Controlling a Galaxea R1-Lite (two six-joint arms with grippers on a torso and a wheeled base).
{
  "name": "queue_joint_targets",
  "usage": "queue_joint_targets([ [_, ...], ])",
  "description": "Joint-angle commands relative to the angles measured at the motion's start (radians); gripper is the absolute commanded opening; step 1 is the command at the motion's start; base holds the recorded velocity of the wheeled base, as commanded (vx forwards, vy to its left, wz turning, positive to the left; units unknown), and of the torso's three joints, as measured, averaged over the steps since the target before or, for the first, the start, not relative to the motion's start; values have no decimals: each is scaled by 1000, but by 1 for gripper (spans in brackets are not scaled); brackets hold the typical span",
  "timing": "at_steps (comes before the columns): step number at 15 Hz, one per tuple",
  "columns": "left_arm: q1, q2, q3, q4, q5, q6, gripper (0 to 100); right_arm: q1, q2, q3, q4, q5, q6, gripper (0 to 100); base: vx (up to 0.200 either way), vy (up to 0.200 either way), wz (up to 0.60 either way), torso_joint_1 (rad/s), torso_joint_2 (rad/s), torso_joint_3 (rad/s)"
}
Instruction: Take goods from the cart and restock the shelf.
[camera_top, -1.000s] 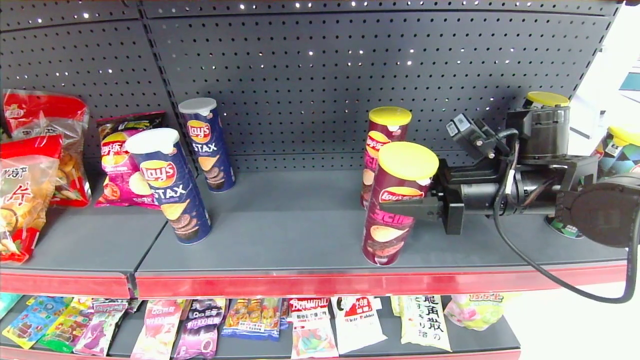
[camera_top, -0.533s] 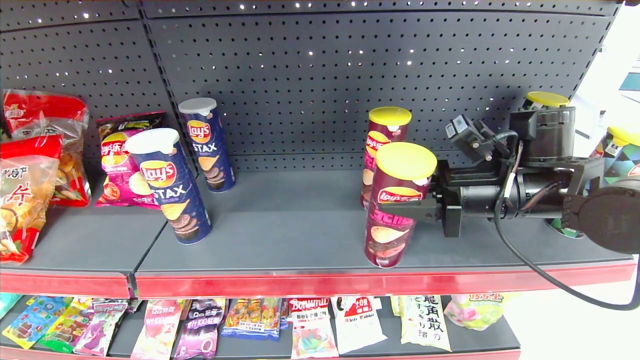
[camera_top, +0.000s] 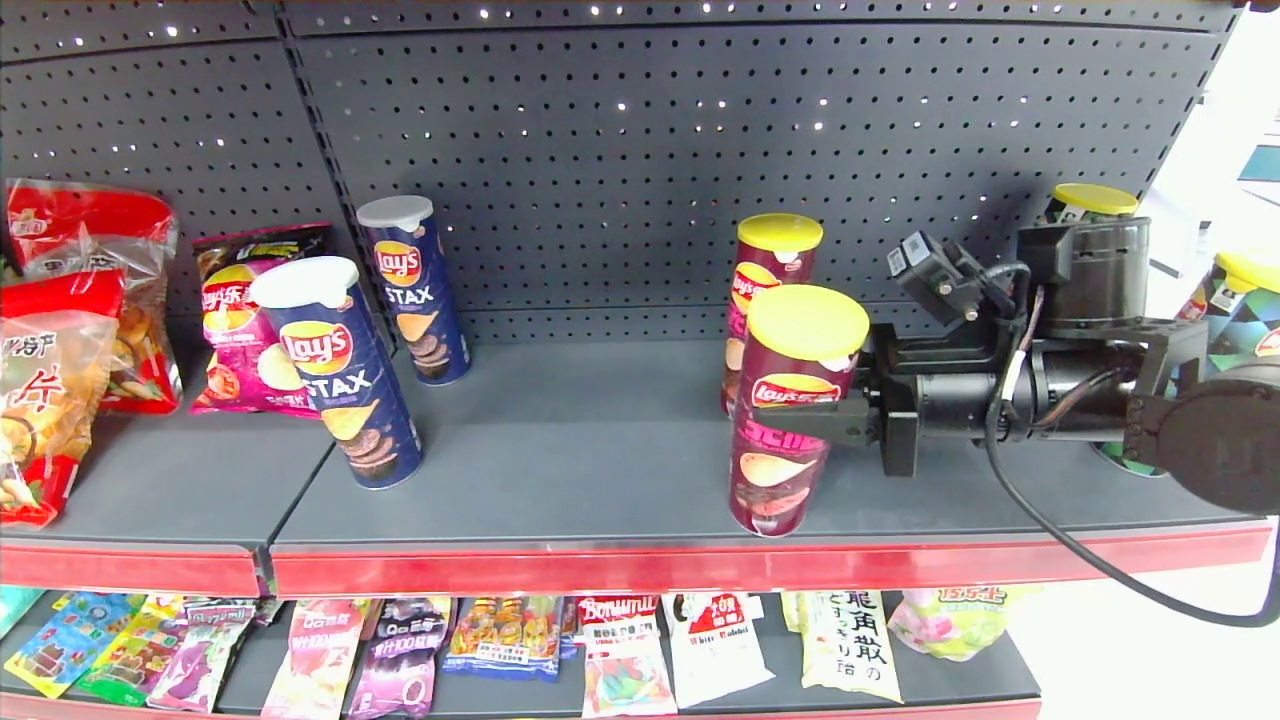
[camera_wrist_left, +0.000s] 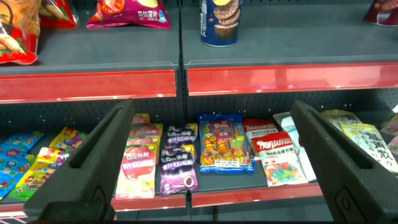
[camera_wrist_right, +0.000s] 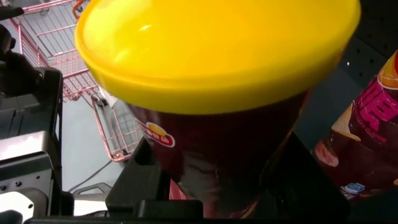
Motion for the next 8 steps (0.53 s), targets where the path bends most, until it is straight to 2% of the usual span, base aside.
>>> queue_joint_targets([
  [1,0,0,0,0,0,-1,100,1,7,-2,0,0,0,0,0,0,0,0,0,0],
  [8,0,0,0,0,0,-1,100,1,7,-16,-7,-10,68,0,0,0,0,0,0,0],
])
